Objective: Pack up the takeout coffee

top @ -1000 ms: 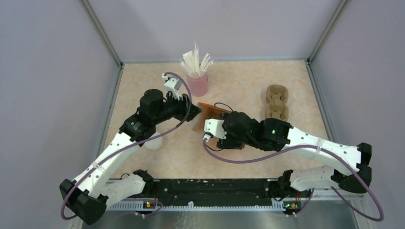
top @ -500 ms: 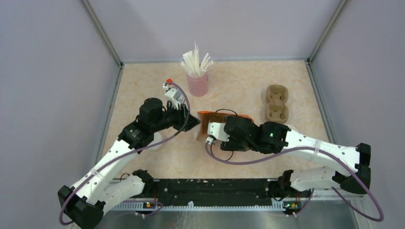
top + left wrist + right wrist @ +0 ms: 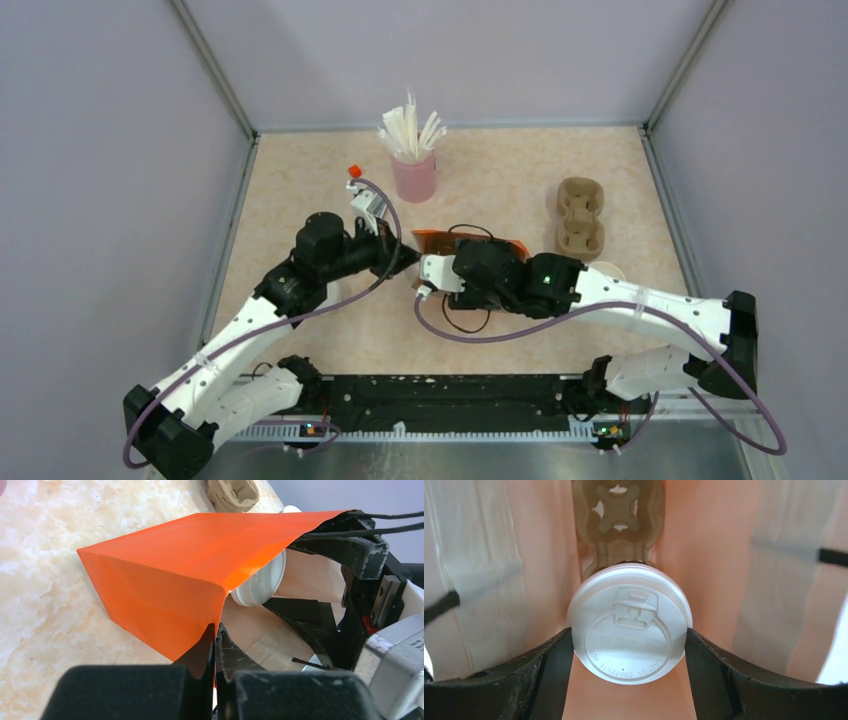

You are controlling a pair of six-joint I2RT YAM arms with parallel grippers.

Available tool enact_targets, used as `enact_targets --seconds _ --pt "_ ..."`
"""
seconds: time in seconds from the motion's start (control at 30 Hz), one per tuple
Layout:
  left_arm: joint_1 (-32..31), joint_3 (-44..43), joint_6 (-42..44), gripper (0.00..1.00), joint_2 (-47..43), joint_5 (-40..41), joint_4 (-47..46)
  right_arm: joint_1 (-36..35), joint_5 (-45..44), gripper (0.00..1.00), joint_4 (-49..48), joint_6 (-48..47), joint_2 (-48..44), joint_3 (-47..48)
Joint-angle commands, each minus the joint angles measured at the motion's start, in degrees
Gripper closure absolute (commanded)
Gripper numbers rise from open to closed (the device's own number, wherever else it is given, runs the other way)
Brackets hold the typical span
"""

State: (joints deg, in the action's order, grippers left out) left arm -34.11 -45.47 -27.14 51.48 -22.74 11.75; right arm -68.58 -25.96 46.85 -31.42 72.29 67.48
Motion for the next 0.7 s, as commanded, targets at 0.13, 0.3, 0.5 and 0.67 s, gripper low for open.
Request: enact_targets --seconds 0.13,0.3,0.5,0.67 --pt "-0.2 1.2 2.9 1.00 -1.6 0.9 -10.2 -0.3 -4.5 0.40 -10.0 -7.6 1.1 -1.2" --pt "-0.2 1.0 3.9 1.00 1.7 3.6 -17.1 4.2 -3.6 0.39 -12.2 -11.2 2.1 -0.6" --pt "-0.1 -1.2 4.0 1.00 5.3 7.9 -18.7 7.6 -2.3 0.39 -12.9 -13.9 1.9 -0.9" --pt "-0.1 1.0 3.5 0.81 4.2 6.5 -14.2 7.6 2.9 0.39 -13.8 -9.7 -0.7 -4.5"
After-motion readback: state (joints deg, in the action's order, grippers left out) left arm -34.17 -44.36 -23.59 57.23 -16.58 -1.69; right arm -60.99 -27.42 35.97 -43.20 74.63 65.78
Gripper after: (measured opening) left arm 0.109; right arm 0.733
